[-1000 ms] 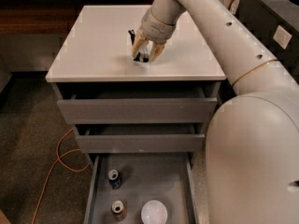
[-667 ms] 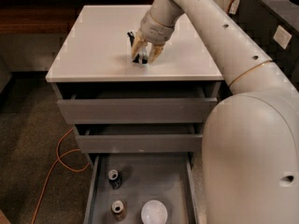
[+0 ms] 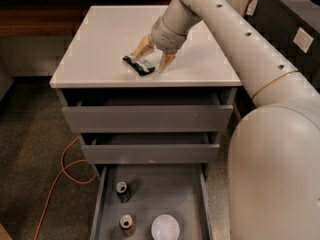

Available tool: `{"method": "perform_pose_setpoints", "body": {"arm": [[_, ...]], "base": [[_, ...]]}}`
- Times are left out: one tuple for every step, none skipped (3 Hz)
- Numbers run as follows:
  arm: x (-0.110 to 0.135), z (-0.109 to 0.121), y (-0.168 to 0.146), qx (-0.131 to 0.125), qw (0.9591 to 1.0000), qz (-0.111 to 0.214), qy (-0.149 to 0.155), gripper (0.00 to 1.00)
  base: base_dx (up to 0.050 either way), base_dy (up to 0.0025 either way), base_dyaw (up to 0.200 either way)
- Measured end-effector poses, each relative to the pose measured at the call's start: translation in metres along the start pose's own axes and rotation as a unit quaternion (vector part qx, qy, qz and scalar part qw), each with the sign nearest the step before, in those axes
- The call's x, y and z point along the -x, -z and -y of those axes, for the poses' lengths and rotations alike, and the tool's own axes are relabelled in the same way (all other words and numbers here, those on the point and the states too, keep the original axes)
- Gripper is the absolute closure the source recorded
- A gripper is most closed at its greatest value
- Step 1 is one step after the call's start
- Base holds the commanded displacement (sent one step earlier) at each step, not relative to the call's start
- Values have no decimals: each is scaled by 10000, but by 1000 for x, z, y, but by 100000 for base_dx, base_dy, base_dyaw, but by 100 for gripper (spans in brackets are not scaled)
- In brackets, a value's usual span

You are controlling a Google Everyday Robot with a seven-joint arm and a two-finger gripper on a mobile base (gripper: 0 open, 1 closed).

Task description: Pick rxbar blueberry from bottom drawer and place on counter

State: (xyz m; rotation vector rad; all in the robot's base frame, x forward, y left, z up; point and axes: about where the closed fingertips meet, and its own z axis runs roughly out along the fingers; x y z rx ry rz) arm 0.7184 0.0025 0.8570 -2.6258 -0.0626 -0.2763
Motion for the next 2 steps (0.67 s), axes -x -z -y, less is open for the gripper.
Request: {"method": "perform_pose_setpoints", "body": {"arm": [[0,0,-2,-7,10000,3,-1,0],[-1,0,-2,-7,10000,3,-1,0]], "base": [[0,0,0],[0,0,0]]}}
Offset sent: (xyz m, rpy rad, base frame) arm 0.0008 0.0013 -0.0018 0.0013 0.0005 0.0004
